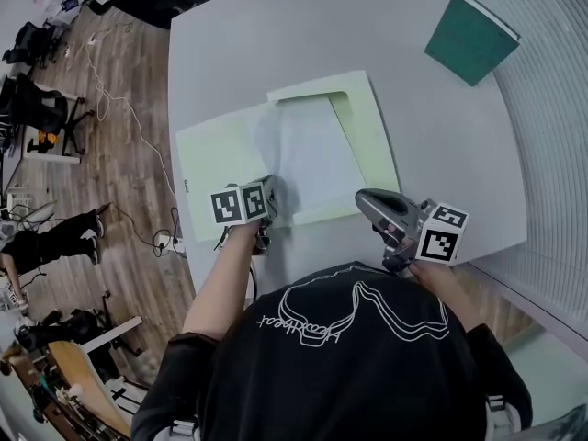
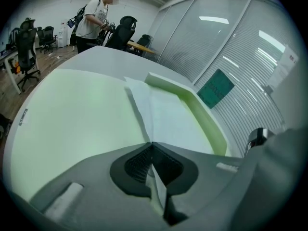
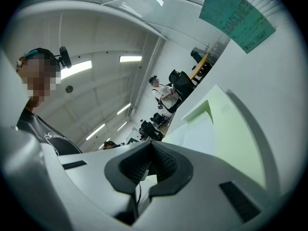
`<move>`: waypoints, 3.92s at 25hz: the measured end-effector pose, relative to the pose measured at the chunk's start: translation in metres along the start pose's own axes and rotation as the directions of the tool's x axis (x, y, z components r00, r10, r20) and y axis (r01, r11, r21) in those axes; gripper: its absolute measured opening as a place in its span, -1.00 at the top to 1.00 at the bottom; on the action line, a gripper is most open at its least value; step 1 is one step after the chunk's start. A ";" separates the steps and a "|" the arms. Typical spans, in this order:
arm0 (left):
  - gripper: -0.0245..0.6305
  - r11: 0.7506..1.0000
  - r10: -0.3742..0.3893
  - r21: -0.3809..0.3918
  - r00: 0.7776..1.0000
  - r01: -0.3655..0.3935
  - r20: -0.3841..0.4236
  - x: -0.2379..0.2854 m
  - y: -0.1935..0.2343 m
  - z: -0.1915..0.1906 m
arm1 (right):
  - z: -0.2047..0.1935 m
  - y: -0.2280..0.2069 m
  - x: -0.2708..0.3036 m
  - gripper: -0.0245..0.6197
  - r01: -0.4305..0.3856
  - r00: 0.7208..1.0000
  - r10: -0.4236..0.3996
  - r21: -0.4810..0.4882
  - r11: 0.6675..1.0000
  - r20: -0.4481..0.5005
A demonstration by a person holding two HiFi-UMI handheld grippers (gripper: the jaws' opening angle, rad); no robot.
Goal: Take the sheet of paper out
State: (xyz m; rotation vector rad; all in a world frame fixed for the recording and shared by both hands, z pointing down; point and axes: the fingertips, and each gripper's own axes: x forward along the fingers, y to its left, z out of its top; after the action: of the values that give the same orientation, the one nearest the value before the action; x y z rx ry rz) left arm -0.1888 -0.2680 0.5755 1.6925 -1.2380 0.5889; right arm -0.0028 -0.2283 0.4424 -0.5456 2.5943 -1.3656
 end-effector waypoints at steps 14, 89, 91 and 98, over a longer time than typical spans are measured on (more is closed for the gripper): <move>0.89 0.998 0.062 -0.011 0.994 -0.062 0.088 -0.045 0.022 -0.010 | -0.026 0.019 0.006 0.90 -0.047 0.999 0.047 0.012 0.999 -0.009; 0.89 0.886 -0.376 0.427 0.817 0.180 0.436 -0.263 -0.114 -0.106 | -0.107 0.138 -0.014 0.90 -0.099 0.993 0.068 -0.376 0.922 -0.094; 0.89 0.885 -0.379 0.430 0.817 0.181 0.436 -0.265 -0.115 -0.105 | -0.106 0.138 -0.014 0.90 -0.096 0.994 0.067 -0.370 0.924 -0.091; 0.89 0.885 -0.391 0.422 0.810 0.199 0.437 -0.265 -0.116 -0.104 | -0.108 0.136 -0.016 0.90 -0.091 0.994 0.064 -0.364 0.927 -0.084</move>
State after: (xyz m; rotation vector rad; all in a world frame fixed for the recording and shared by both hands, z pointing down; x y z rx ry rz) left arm -0.1687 -0.0442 0.3660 2.4153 -1.2238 0.1662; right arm -0.0542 -0.0691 0.3919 -0.4416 2.9139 -0.8907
